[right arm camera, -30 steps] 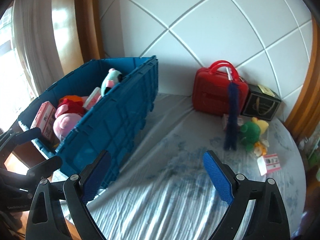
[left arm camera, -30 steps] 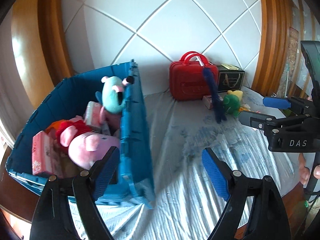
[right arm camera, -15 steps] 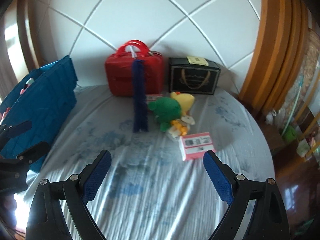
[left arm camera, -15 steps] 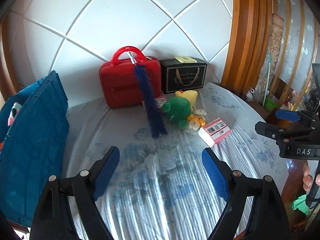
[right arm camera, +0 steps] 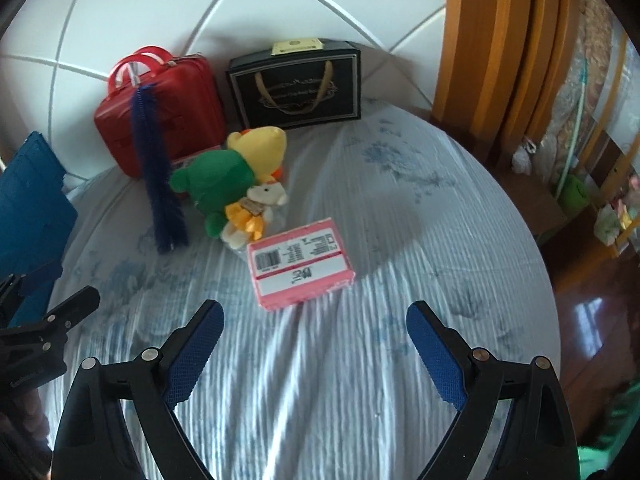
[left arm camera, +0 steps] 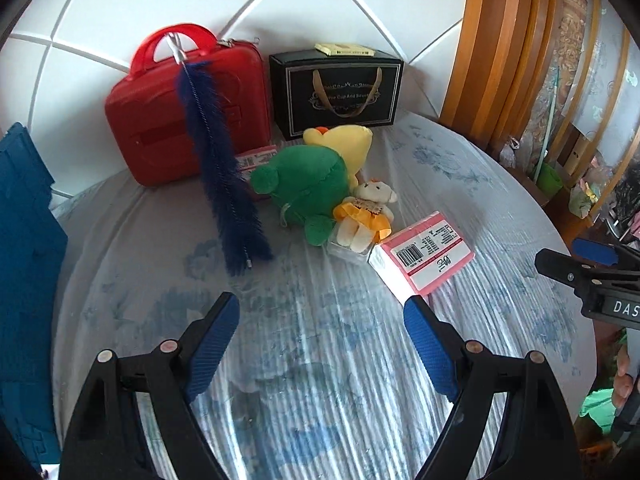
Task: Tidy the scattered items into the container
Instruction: 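Move both open tools back toward the items on the bed, then grasp the pink-white medicine box with left tool while right tool grasps the white bear plush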
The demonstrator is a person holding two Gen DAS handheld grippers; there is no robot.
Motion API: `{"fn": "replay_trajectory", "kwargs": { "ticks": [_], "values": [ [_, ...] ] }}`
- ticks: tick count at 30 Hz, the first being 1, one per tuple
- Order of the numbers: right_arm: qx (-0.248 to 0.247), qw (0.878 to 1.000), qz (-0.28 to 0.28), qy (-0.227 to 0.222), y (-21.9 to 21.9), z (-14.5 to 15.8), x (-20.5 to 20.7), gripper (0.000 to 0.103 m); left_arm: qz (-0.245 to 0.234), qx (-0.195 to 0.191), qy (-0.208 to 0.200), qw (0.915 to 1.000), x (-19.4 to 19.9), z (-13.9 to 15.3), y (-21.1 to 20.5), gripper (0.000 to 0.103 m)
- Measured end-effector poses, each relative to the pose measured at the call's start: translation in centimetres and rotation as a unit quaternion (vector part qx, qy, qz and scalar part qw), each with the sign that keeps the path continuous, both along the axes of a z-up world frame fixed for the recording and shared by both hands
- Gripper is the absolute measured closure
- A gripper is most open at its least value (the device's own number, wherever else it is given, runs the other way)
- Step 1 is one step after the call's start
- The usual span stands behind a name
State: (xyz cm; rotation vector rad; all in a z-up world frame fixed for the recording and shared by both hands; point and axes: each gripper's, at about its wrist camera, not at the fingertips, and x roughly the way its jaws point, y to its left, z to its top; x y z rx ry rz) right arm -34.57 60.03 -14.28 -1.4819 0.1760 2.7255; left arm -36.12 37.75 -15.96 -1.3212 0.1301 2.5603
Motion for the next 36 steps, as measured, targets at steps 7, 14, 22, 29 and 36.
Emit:
{"fn": "replay_trajectory", "kwargs": {
  "ticks": [7, 14, 22, 29, 36],
  "values": [
    [-0.002, 0.998, -0.048, -0.041, 5.6, -7.0, -5.4, 0.035, -0.025, 0.002, -0.055, 0.9982, -3.4, -7.0, 5.2, 0.019],
    [-0.002, 0.997, -0.048, -0.059, 7.8, -11.9, -9.4, 0.035, -0.049, 0.006, -0.096, 0.9942, -5.3, -12.4, 9.5, 0.019],
    [-0.028, 0.994, 0.055, -0.091, 2.5, -14.3, -9.5, 0.036, 0.022, -0.032, -0.118, 0.9923, -5.8, -14.4, 3.6, 0.019],
    [-0.103, 0.97, 0.185, -0.121, -6.4, -15.5, -6.7, 0.036, 0.148, -0.076, -0.086, 0.9823, -5.5, -13.2, -5.0, 0.019],
    [-0.083, 0.986, 0.132, -0.068, -4.6, -12.3, -5.2, 0.036, 0.145, -0.022, -0.065, 0.9871, -3.1, -9.8, -5.3, 0.019]
  ]
}}
